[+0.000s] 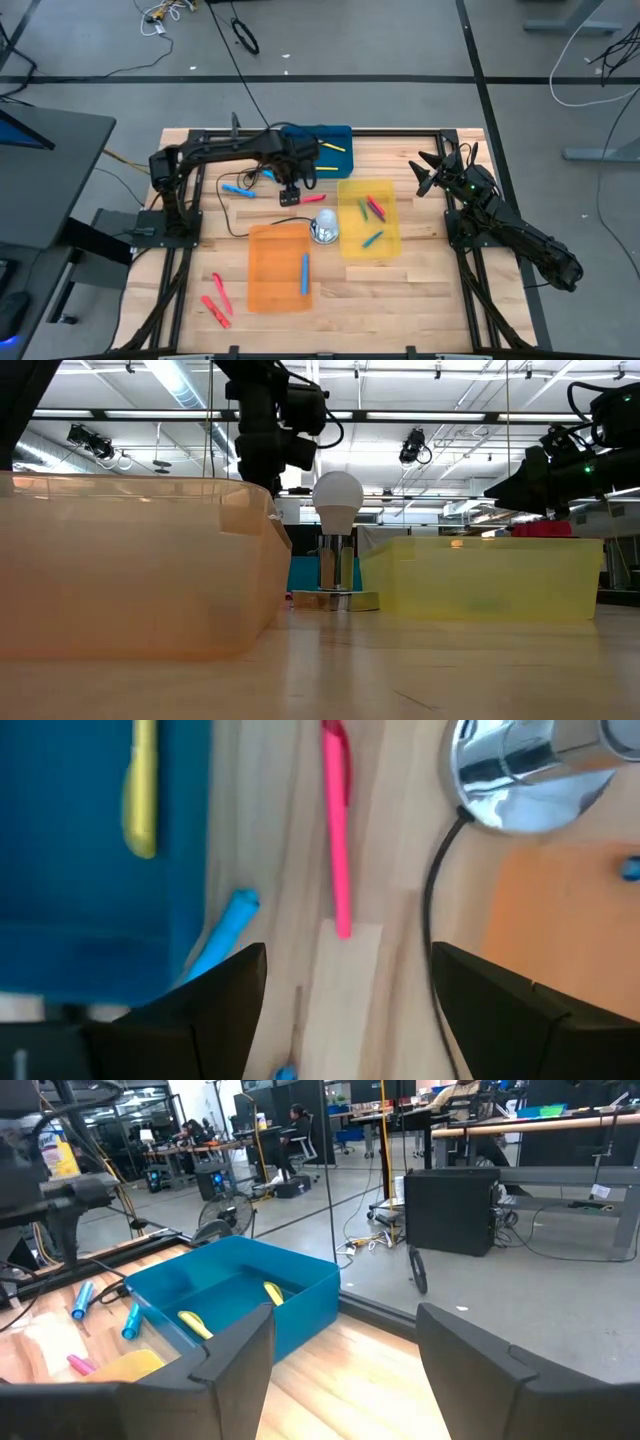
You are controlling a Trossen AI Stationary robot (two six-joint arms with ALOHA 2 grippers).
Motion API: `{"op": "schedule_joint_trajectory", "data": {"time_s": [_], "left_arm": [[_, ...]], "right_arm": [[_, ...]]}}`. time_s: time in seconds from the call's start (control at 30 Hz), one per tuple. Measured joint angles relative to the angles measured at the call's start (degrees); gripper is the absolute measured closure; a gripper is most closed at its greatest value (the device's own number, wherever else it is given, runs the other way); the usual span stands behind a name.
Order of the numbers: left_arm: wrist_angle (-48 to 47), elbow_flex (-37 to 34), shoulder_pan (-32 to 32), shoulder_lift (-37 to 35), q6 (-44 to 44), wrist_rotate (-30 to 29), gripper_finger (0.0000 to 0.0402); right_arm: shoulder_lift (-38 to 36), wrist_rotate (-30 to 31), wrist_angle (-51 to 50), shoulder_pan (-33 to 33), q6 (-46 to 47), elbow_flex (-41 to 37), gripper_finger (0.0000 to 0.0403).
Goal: Pick & Place Markers
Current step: Put the top pink pen into the blue bin
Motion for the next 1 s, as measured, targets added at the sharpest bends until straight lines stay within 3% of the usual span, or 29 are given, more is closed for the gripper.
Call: {"op": "schedule_joint_trajectory", "data": {"time_s": [0.73,1.0], "left_arm": [[24.95,-17.98,-1.29,-0.02,-3.02,1.11,0.0115],[29.54,-21.88,-1.20,-0.02,-2.97,1.03,0.0115]], "right_arm": [[0.00,0.00,-0.02,0.00,0.00,0.00,0.0158],[0.00,0.00,0.00,0.00,0.00,0.00,0.0158]]}}
